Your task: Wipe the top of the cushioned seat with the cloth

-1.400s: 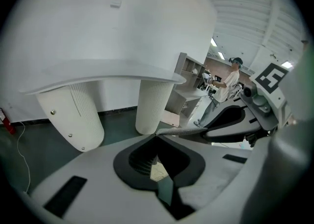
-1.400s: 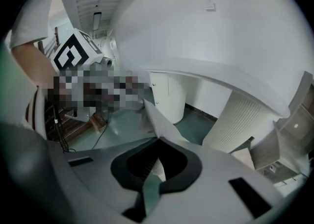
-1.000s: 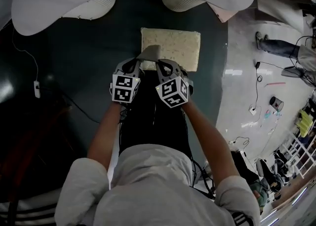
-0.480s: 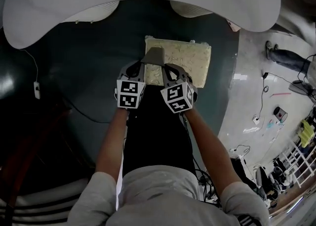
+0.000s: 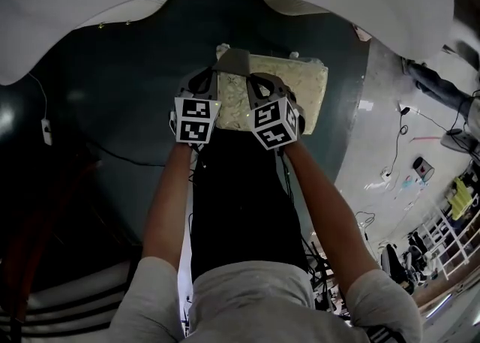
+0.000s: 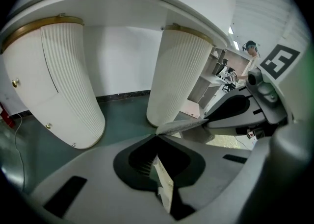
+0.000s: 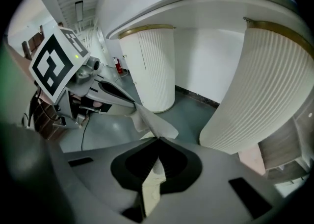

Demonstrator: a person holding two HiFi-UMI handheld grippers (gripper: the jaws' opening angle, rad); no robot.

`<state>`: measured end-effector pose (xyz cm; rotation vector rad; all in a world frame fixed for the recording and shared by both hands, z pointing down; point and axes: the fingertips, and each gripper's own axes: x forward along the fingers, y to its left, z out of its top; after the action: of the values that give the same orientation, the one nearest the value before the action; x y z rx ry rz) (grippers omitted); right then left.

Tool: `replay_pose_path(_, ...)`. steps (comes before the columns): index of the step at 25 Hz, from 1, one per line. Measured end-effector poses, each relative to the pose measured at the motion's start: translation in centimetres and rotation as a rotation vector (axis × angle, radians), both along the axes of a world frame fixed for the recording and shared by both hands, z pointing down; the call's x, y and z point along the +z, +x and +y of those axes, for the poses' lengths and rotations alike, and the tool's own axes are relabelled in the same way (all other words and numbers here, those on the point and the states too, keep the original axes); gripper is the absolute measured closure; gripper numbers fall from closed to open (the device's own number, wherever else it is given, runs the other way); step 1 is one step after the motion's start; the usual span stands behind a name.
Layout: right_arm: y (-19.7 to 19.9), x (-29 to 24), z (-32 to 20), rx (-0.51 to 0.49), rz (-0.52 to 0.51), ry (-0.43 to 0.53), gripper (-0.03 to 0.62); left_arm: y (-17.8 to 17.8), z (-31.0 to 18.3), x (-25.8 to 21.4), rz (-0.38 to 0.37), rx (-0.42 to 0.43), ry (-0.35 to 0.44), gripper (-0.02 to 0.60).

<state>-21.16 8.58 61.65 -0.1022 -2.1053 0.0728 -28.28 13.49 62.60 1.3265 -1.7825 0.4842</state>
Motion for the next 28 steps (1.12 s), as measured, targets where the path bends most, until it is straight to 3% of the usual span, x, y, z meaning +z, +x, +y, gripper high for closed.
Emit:
replay_pose_path(9,-1.9,4.9,-1.2,0.005,0.053,-0.097,0.580,-1.2,-1.2,4.7,0.011,0.032,-0.064,0.563)
replay_pose_path(15,-2.1,7.2,-0.3,-0.009,0.088,-0.142,0.580,0.1,-0.5,7.9,0.037,0.132,-0.151,0.563)
replay_pose_path(28,-1.7,8.3,1.4,0.002,0.094,-0.179,0.580,3.2,0.4,9.0,0.135,0.137,-0.142,0.563)
